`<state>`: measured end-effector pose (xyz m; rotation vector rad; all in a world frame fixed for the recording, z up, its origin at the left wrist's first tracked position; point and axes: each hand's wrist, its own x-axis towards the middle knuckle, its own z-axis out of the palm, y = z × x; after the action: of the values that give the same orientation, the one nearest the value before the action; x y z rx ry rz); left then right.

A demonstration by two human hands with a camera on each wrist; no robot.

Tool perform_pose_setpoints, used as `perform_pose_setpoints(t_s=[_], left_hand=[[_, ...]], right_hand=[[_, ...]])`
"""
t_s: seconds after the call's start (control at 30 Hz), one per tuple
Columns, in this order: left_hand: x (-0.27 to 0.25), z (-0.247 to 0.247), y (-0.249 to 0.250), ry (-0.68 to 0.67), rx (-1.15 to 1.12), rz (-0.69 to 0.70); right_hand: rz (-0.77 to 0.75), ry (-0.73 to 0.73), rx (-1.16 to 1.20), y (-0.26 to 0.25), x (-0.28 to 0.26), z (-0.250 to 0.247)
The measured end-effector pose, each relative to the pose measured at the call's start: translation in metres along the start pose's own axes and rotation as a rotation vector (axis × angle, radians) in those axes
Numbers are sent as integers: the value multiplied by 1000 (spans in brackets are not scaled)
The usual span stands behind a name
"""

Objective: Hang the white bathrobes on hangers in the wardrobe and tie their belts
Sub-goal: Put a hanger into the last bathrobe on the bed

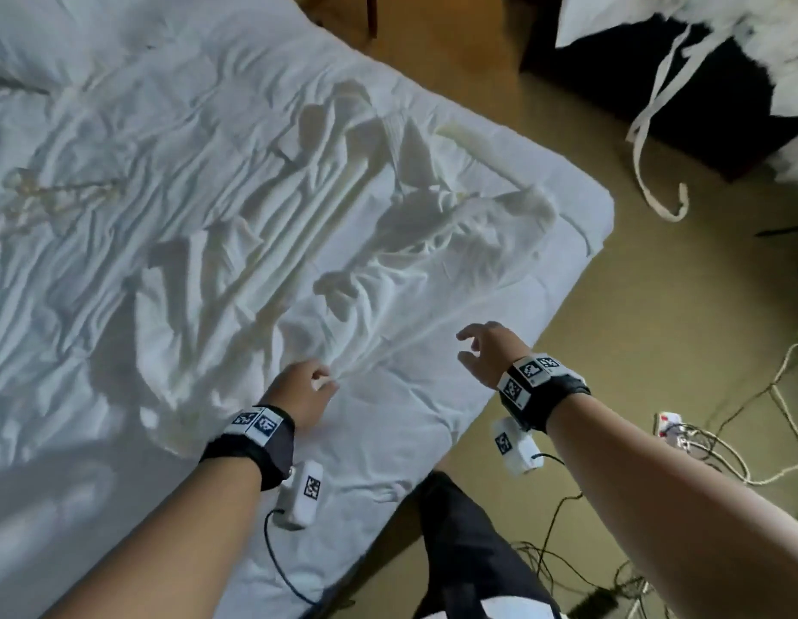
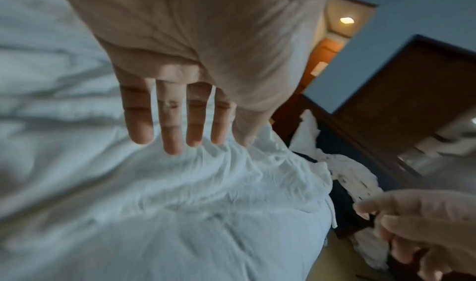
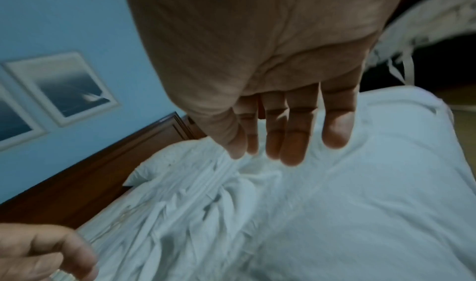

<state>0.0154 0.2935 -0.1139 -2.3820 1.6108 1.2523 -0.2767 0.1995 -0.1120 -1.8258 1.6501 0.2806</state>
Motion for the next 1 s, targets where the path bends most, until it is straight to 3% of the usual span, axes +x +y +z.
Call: perform_pose_setpoints(t_s=[0.17, 0.3, 0.37, 0.47, 0.53, 0.6, 0.67, 0.73, 0.83, 0.9, 1.0], left_hand=[[75, 37, 29, 49, 101, -56], [149, 36, 39, 195, 224, -140], [178, 31, 38, 158, 269, -206], [192, 30, 40, 32, 385, -156], [182, 32, 45, 1, 370, -17], [160, 36, 48, 13, 242, 84], [130, 39, 46, -2, 138, 125], [98, 50, 36, -57, 152, 162], [50, 71, 9, -152, 211, 140], [19, 82, -19, -173, 200, 86], [-25, 85, -60, -96, 177, 38]], right_hand=[[-18, -67, -61, 29, 92, -3], [3, 89, -47, 45, 150, -11], [36, 114, -44, 52, 169, -8], [41, -48, -117, 54, 179, 3], [22, -33, -138, 48, 175, 10], [-34, 96, -101, 35, 167, 13], [-133, 213, -119, 18, 162, 12], [-247, 241, -224, 1, 160, 10], [-382, 83, -604, -22, 157, 7], [-328, -122, -782, -35, 146, 11], [-176, -392, -869, -28, 131, 41]])
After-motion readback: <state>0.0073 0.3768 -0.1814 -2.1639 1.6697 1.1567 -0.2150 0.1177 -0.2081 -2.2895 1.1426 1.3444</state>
